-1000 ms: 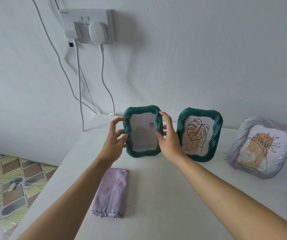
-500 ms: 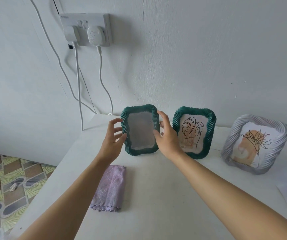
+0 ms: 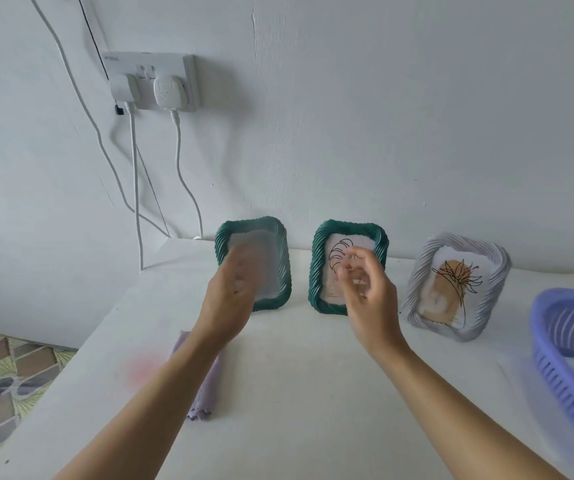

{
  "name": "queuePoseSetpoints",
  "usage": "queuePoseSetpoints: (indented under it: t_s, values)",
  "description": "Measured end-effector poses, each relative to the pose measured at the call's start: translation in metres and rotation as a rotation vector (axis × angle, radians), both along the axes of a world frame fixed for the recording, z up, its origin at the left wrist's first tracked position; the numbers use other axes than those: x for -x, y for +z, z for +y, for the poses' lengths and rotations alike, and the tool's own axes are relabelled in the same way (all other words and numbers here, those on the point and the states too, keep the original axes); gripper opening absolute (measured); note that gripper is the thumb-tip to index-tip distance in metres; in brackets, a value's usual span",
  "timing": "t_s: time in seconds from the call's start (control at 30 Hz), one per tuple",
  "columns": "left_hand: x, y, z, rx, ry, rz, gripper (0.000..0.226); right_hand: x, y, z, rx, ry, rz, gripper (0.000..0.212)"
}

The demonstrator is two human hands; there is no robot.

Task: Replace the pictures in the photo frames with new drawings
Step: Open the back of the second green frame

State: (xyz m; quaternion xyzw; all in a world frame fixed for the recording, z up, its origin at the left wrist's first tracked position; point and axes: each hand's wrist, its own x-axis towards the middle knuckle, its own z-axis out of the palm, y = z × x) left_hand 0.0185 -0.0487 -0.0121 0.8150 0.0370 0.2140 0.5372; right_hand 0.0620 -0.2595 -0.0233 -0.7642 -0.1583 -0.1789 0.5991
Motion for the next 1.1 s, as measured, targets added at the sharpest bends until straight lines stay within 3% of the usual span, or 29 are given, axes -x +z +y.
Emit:
queuePoseSetpoints:
  t_s: [0.17,0.4,0.63,1.1]
  values:
    - [-0.023,-0.011,-0.048,0.003,-0.095,0.006,0.041,-0.003,-0.006,-0.046,-0.056,-0.129,0.041,0.026]
    - [-0.062,-0.027,-0.08,0.128,-0.075,0.096,0.05,-0.033,-0.017,-0.055,0.108,-0.134,0.153,0.051]
    - [-0.086,-0.032,-0.085,0.142,-0.104,0.222,0.051,-0.053,-0.015,-0.047,0.169,-0.147,0.334,0.057]
    - [-0.086,-0.026,-0.079,0.232,-0.194,0.369,0.057,-0.069,-0.013,-0.052,0.074,-0.06,0.593,0.008]
